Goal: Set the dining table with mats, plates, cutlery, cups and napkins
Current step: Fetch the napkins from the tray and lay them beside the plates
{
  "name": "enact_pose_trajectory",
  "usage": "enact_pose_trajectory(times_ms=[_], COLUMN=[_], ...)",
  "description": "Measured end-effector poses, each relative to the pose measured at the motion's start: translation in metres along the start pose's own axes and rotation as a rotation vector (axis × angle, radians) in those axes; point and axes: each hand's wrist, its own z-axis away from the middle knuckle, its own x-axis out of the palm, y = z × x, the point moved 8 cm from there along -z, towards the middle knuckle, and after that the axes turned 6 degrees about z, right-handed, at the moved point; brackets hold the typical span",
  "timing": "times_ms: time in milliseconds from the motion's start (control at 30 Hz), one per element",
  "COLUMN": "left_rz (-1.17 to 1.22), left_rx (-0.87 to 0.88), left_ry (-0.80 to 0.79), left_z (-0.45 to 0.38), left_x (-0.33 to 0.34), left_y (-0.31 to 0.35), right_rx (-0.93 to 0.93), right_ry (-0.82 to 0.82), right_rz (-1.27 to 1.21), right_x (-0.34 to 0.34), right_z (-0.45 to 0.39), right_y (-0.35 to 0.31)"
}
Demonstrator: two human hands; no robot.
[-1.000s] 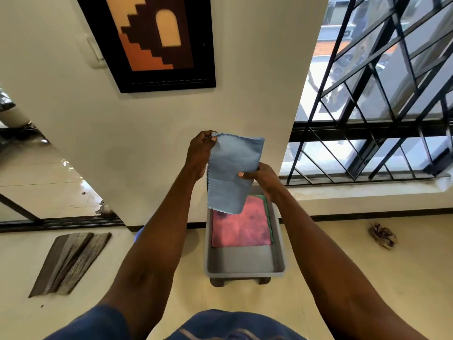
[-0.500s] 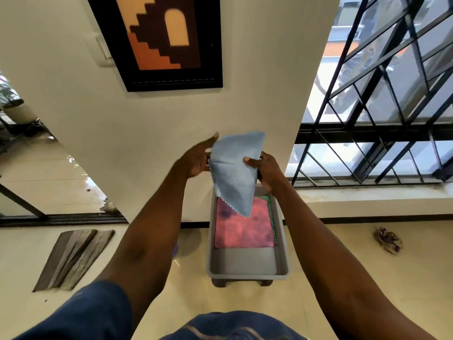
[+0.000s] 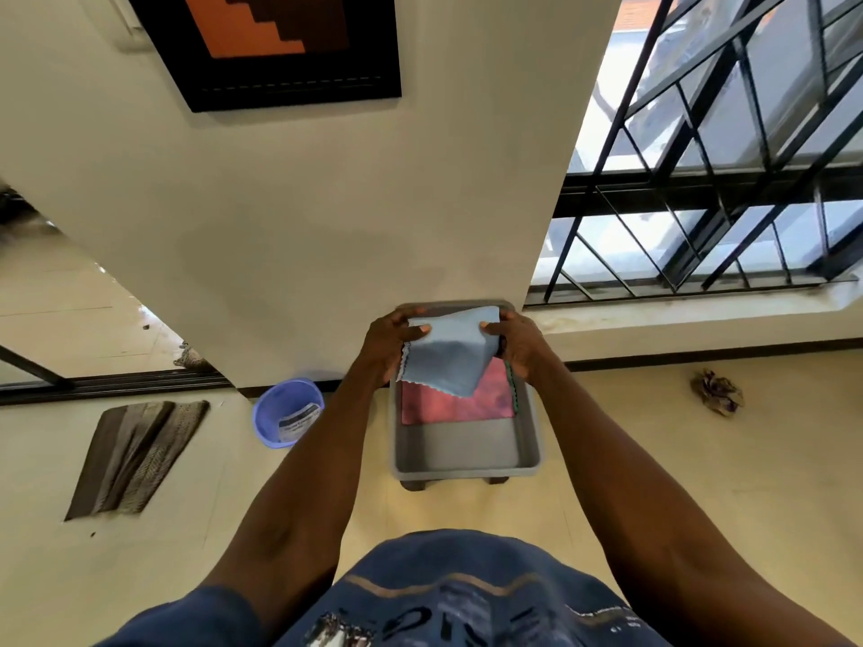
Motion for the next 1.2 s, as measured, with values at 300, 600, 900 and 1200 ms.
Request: enact_pose_trajectory(times_ms=[300,600,900,1200], left_rz=[-0.043,-0.078,-0.218,-0.228], left_rx=[0.062,0.142,0.190,0.245], left_ry=[0.089,0.177,0.160,0.178], left_z=[-0.007,-0.007,-0.011,-0.010], left_x=[0.000,0.000,0.001,0.006], left_y=[0.006,0.017,0.039,0.056], right_rx=[-0.078,-0.184,-0.200,-0.199], right_ry=[0.080,0.164,0.184,0.185], right_rz=[-0.057,0.020,0.041,-0.122], right_x=[-0.011,-0.018,-0.023,-0.018], right_z=[-0.003,-0.002,-0.001,0.002], right_y=[0.007,-0.014,-0.028,-0.043])
